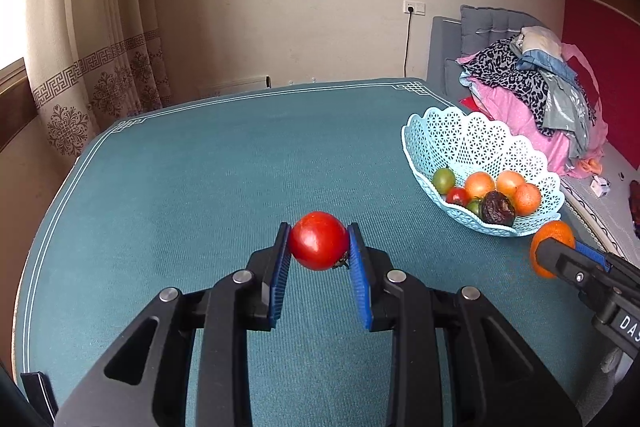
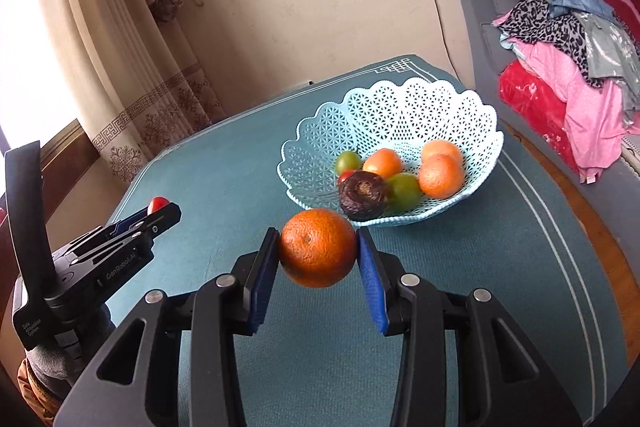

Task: Organize fruits
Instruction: 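Carry the orange and red tomato to the basket while the right gripper releases the orange inside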

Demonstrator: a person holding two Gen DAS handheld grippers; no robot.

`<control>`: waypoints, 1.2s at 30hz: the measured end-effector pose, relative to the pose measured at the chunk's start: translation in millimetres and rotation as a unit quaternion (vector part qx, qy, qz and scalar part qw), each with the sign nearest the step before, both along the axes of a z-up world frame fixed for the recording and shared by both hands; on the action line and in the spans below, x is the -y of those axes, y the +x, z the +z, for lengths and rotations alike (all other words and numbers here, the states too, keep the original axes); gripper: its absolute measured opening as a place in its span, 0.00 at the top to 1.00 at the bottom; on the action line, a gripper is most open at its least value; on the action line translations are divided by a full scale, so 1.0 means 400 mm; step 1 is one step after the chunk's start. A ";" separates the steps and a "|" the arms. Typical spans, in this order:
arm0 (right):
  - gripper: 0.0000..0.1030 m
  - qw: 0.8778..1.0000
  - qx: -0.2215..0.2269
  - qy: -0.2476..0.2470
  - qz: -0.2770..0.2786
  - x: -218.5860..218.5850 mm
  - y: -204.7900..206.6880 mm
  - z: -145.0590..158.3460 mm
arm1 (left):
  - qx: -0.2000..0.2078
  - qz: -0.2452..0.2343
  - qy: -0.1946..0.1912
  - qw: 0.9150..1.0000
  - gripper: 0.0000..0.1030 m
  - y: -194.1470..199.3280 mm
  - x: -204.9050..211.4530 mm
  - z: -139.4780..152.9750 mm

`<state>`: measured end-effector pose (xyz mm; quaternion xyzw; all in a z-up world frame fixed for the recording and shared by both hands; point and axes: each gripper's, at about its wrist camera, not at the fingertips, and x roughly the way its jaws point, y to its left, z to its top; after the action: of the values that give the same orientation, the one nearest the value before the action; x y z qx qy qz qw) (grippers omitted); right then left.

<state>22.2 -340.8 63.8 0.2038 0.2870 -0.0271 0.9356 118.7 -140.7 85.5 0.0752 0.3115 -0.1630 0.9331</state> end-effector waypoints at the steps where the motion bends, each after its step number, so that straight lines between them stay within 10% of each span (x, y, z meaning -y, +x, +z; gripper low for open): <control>1: 0.62 1.000 0.002 0.000 -0.004 0.010 0.000 0.002 | 0.000 -0.002 0.000 1.000 0.72 -0.001 0.005 0.001; 36: 0.60 0.998 -0.003 -0.036 -0.048 0.170 0.182 -0.004 | -0.003 -0.042 0.011 0.999 0.72 0.046 0.150 0.006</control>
<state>95.0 -408.9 62.3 0.1840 0.2781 -0.0830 0.9391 136.9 -200.5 87.8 0.0977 0.3127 -0.1989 0.9236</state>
